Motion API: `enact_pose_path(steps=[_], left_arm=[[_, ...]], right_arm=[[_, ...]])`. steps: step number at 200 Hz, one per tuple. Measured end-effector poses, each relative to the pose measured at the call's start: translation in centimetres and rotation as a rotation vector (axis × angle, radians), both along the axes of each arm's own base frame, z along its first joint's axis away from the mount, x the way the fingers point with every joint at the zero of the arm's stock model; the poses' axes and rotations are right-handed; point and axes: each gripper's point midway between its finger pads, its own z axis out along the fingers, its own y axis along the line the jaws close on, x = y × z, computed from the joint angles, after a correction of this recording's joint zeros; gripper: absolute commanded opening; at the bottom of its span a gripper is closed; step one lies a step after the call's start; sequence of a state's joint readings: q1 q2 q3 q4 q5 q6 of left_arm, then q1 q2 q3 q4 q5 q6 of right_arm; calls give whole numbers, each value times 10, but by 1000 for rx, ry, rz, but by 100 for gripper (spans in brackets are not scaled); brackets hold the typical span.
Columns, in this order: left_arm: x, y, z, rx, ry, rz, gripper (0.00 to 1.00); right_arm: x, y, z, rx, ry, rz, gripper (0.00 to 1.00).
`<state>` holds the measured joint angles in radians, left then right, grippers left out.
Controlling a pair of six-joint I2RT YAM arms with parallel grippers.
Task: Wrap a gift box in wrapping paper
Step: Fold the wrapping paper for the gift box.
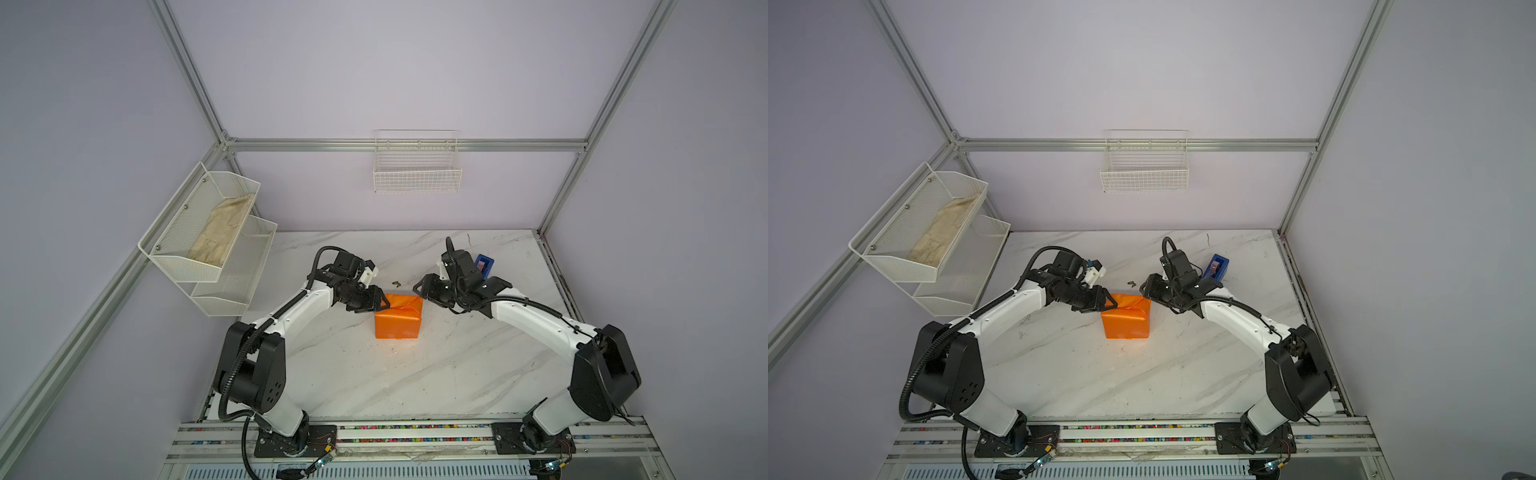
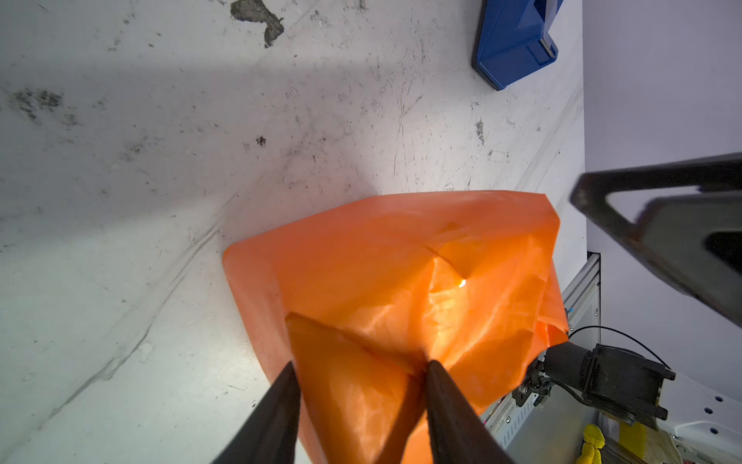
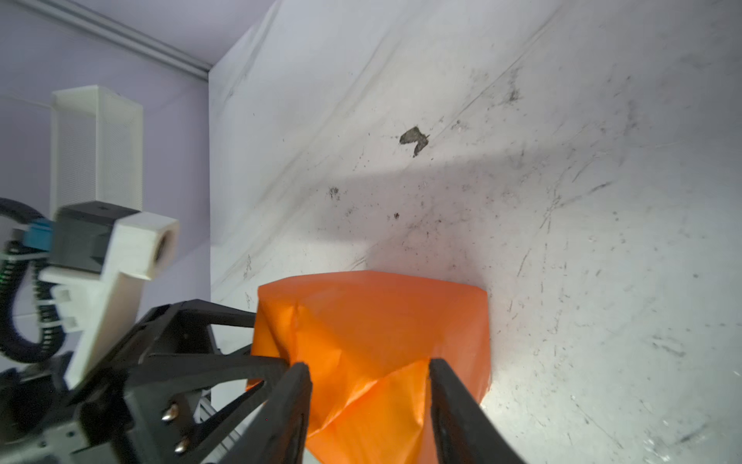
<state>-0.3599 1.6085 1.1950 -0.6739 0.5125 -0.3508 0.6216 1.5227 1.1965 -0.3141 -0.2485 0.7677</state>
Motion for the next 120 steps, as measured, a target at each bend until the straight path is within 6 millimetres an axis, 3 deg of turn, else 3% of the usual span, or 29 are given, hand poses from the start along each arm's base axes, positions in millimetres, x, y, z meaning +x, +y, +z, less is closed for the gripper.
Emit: enact_pose_path(steps=[24, 39, 65, 93, 120], left_arm=[[1, 0, 0, -4, 0, 6, 47], [1, 0, 0, -4, 0, 6, 47], [1, -1, 0, -5, 0, 6, 46], [1, 0, 0, -3, 0, 6, 50], [-1, 2, 0, 17, 5, 0, 59]], right_arm=[[-16, 17, 27, 41, -31, 47, 29], [-24, 34, 29, 72, -27, 83, 23], [-26, 58, 3, 85, 35, 117, 17], [-28, 58, -37, 54, 106, 110, 11], [-32, 57, -39, 75, 101, 115, 7]])
